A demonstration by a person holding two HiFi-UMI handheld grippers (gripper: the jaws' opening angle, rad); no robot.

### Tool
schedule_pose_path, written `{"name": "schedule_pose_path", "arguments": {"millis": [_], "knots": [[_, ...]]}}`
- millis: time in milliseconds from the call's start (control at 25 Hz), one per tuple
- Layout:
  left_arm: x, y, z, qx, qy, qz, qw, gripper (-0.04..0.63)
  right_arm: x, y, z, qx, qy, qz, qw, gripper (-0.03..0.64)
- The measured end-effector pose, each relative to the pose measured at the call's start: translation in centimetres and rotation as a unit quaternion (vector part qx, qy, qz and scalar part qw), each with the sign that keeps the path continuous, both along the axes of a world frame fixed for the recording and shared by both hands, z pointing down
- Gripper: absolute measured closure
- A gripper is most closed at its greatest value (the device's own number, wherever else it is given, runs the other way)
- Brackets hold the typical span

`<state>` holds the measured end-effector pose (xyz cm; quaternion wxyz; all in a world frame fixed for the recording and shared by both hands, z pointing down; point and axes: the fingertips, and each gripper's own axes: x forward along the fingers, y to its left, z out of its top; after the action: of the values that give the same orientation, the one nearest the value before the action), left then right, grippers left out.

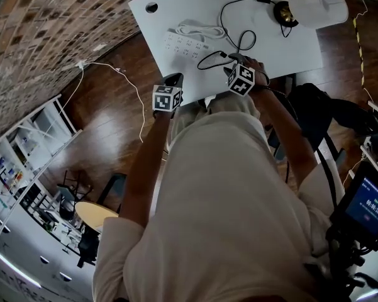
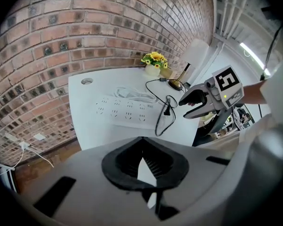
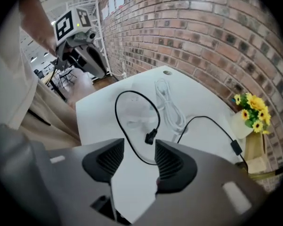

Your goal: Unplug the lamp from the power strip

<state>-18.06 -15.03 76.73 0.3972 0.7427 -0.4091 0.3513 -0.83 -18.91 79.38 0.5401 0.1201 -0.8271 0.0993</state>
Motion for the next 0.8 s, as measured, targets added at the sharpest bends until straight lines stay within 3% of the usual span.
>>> {"name": "schedule_pose_path", "arguments": {"millis": [240, 440, 800], "knots": [[0.2, 1.1, -3.5, 0.042, 0.049, 0.006, 0.9979, 0.592, 0.7, -0.4, -4.8, 0.02, -0.045, 0.105, 0.993, 0.427], [-0.2, 2.8, -7.4, 0.095, 0.069, 0.022, 0.9928, 0.592, 0.0, 0.1, -10.4, 0.044, -0.116, 0.211, 0.97, 0.443], [-5.5, 8.9, -15.6, 0.166, 0.119, -0.038, 0.9782, 0.592, -4.6, 5.1, -19.5, 0.122, -0.204, 0.255, 0.937, 0.478]]}}
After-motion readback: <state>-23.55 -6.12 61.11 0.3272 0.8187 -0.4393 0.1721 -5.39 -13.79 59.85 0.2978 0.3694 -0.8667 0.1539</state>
